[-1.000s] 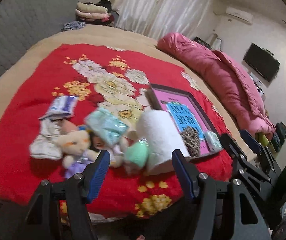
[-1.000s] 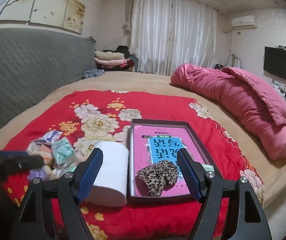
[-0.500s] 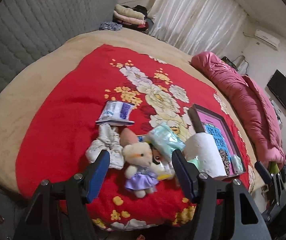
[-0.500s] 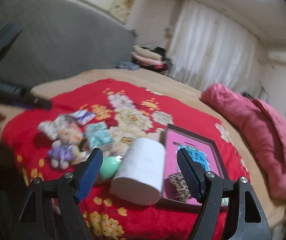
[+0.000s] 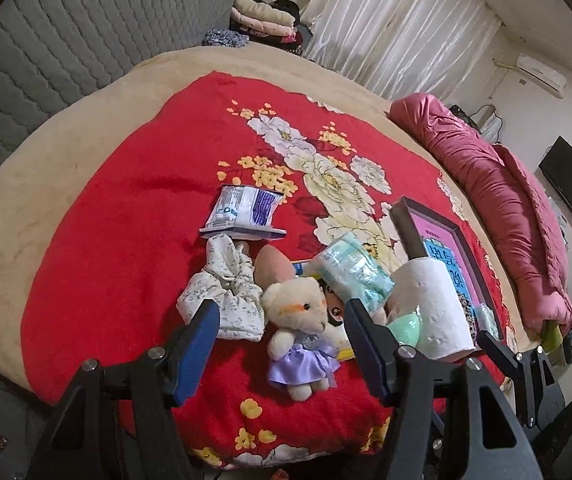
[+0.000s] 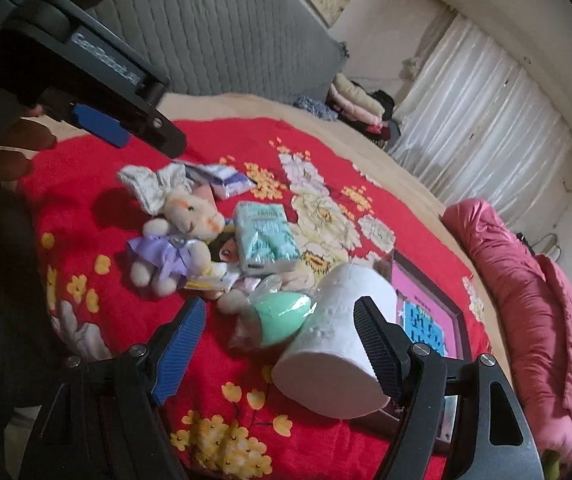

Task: Organize soft objects
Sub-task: 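Grasp the white-and-blue snack bag with the left tool while the right tool grasps the green bagged ball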

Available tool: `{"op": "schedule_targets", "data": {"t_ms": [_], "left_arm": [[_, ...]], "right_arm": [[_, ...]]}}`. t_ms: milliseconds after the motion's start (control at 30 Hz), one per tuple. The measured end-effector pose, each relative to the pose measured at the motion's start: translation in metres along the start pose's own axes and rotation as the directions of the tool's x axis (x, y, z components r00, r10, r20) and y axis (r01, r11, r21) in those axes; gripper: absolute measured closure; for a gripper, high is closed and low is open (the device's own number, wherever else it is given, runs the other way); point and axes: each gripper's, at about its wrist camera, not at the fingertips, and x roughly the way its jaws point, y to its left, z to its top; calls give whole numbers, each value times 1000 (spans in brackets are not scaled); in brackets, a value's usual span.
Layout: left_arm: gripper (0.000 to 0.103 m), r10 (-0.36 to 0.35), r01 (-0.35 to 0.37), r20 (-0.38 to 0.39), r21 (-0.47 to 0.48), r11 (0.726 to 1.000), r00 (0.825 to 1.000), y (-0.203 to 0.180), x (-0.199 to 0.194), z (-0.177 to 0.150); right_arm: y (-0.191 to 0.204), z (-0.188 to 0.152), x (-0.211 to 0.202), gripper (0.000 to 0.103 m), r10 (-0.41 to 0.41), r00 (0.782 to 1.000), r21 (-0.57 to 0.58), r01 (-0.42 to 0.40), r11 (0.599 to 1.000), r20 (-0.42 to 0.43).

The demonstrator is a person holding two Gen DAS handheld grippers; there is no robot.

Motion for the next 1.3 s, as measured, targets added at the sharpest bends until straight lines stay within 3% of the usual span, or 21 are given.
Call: {"op": "schedule_targets", "data": {"t_ms": [300,633,967,1100,1300], "left_arm": [[39,17,-17,18,14,1000,1000,4,21,26],[39,11,-10,-29,9,1000,1000,15,63,54],[39,54,-52,-81,36,998,995,17,103,78],[39,100,-93,-100,76,993,990,11,122,84],[39,125,-114,-133,84,990,983,14,144,86]], "right_arm": [[6,0,43,25,-25,996,-70,19,997,-81],[33,-3,90,26,-55,990,-267,19,964,-130],[32,-17,118,27,-125,978,-318,68,946,-165],[29,-18,127,42,-119,978,-320,59,945,-171],[23,-19,136,45,-96,980,-303,39,952,-175]]}}
